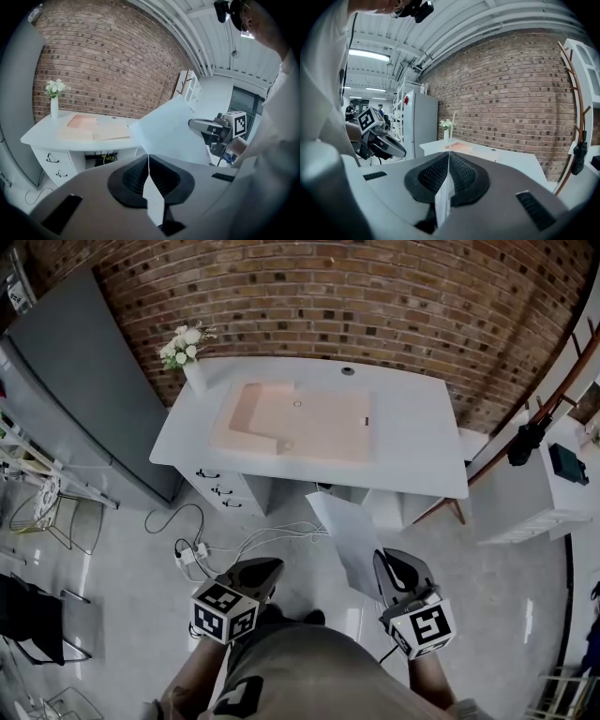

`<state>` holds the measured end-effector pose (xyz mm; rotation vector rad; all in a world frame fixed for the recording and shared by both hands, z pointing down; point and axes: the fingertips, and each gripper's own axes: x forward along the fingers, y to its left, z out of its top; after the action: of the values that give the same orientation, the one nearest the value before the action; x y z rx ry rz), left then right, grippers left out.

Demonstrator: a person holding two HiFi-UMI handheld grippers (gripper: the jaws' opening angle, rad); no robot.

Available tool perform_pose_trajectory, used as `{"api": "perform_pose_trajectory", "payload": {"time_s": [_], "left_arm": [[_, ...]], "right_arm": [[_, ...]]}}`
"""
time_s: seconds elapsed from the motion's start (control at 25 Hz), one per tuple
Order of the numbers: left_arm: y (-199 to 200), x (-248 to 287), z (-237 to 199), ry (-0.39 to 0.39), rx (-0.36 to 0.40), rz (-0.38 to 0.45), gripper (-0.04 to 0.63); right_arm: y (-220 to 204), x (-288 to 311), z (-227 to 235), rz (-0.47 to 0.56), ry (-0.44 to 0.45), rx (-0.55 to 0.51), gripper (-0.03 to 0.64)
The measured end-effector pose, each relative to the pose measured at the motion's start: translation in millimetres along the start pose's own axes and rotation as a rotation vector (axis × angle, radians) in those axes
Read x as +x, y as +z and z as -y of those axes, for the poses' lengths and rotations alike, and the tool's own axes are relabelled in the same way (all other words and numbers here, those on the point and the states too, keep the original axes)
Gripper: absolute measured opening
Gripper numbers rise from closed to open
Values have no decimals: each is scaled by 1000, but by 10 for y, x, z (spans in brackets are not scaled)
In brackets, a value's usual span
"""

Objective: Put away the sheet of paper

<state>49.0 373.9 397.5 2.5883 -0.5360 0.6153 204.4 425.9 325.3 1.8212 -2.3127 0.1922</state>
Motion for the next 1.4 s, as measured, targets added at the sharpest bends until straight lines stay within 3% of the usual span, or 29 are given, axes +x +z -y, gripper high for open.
{"api": "perform_pose_trajectory", "payload": {"time_s": [0.68,1.08,1.24,1.4], "left_arm": [[140,481,103,-103,60,-32,20],[334,511,-464,-112,9,4,20],[422,458,-822,-109,-12,14,20],[525,461,-1113,-123,-25,27,20]], "right_arm": [[-207,-138,253,-30,-99,66,23],[-79,473,140,-105,-53,-1,23],[139,828,61,-77,-55,-2,23],[135,1083,54,-138,-59,-43,23]]}}
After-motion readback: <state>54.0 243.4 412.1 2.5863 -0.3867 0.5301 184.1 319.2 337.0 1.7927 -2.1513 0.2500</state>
